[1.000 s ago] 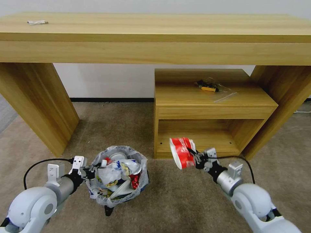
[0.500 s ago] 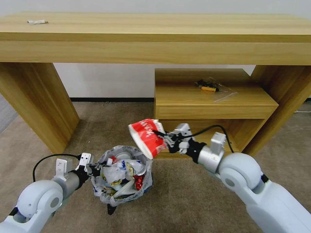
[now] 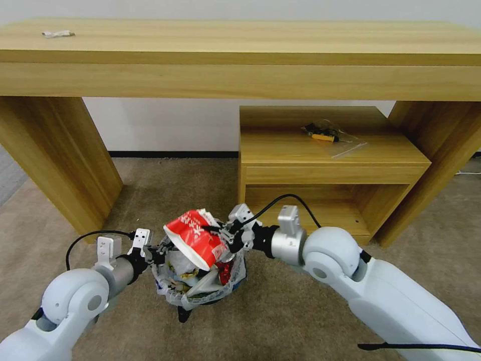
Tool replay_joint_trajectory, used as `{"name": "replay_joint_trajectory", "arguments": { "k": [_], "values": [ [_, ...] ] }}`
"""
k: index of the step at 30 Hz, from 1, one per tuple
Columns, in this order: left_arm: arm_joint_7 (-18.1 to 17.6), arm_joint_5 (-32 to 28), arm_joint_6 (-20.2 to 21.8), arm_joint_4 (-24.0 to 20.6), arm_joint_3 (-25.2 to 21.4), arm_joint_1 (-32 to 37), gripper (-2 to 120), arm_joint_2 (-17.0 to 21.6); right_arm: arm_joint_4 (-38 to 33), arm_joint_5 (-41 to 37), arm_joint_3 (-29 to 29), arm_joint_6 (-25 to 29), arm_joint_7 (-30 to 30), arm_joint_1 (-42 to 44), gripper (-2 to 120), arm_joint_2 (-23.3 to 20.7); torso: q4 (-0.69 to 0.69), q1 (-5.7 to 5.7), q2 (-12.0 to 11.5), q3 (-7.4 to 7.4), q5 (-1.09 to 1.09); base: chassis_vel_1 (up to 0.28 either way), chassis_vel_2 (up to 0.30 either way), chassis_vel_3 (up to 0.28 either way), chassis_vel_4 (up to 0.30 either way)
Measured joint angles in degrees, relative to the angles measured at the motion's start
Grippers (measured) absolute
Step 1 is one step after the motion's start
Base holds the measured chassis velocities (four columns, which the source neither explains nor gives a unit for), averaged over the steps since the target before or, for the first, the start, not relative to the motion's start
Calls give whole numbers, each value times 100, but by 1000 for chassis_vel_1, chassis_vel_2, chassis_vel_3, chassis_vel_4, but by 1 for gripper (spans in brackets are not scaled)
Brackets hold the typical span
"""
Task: Pick up the trash bin and place the garbage on the floor into it.
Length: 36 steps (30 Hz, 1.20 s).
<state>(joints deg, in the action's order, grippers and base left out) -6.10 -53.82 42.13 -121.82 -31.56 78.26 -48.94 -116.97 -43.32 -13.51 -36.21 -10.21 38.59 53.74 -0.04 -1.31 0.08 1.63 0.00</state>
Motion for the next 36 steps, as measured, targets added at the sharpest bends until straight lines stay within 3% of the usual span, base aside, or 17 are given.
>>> {"name": "replay_joint_trajectory", "arguments": {
  "k": [17, 24, 36],
  "values": [
    [-312, -479, 1, -191, -1, -2, 0, 204, 568, 308, -371, -31, 59, -89, 0, 239, 0, 0, 0, 0, 0, 0, 0, 0, 0],
    [-456, -630, 1, -308, 16, 37, 0, 211, 822, 329, -517, 39, 360, -130, 0, 409, 0, 0, 0, 0, 0, 0, 0, 0, 0],
    [-478, -600, 1, -238, 13, 112, 0, 118, 676, 311, -513, 137, 595, -60, 40, 376, -1, 0, 0, -1, 0, 0, 0, 0, 0]
  ]
}}
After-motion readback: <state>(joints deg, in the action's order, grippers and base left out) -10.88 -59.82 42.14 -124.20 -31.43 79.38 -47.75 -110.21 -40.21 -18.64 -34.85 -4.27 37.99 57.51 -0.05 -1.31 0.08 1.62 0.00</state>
